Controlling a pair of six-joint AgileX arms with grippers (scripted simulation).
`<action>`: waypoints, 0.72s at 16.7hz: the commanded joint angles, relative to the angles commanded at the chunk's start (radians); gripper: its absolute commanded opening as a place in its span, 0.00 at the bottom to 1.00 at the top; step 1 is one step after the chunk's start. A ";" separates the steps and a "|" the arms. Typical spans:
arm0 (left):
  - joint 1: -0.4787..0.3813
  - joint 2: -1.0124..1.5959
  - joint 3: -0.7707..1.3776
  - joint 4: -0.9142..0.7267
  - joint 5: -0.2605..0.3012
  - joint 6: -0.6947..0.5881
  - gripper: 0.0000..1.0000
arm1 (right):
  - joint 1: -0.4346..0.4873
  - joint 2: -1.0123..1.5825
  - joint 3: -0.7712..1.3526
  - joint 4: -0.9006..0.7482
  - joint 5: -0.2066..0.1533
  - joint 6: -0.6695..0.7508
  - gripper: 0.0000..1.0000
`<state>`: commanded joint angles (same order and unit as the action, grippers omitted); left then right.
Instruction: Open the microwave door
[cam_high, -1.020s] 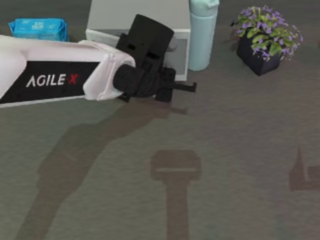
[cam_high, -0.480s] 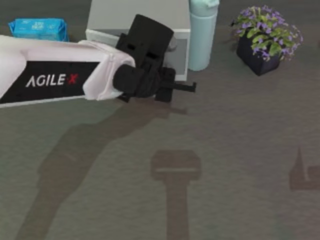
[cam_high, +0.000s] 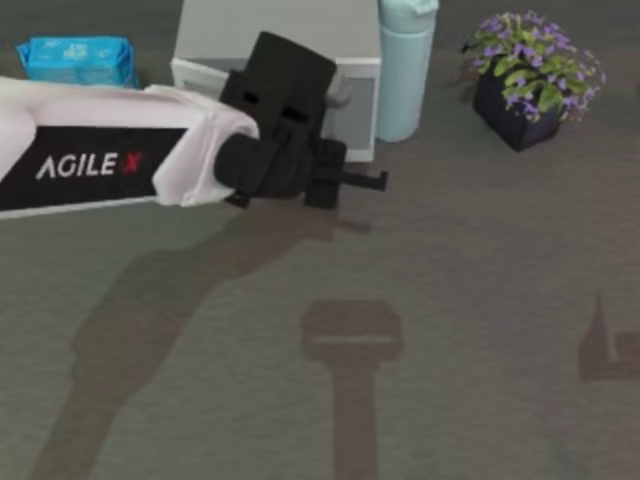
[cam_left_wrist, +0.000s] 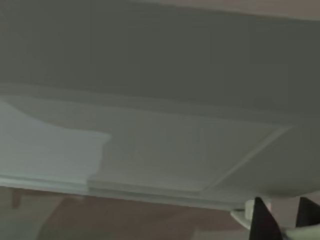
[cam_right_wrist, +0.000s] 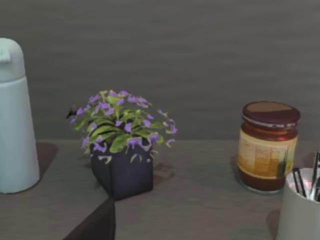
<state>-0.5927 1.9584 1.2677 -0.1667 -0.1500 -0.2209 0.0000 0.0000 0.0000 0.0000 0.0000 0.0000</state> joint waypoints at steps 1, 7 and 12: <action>0.004 -0.007 -0.011 0.005 0.008 0.012 0.00 | 0.000 0.000 0.000 0.000 0.000 0.000 1.00; 0.008 -0.010 -0.025 0.006 0.016 0.024 0.00 | 0.000 0.000 0.000 0.000 0.000 0.000 1.00; 0.008 -0.010 -0.025 0.006 0.016 0.024 0.00 | 0.000 0.000 0.000 0.000 0.000 0.000 1.00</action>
<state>-0.5845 1.9488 1.2422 -0.1602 -0.1344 -0.1971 0.0000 0.0000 0.0000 0.0000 0.0000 0.0000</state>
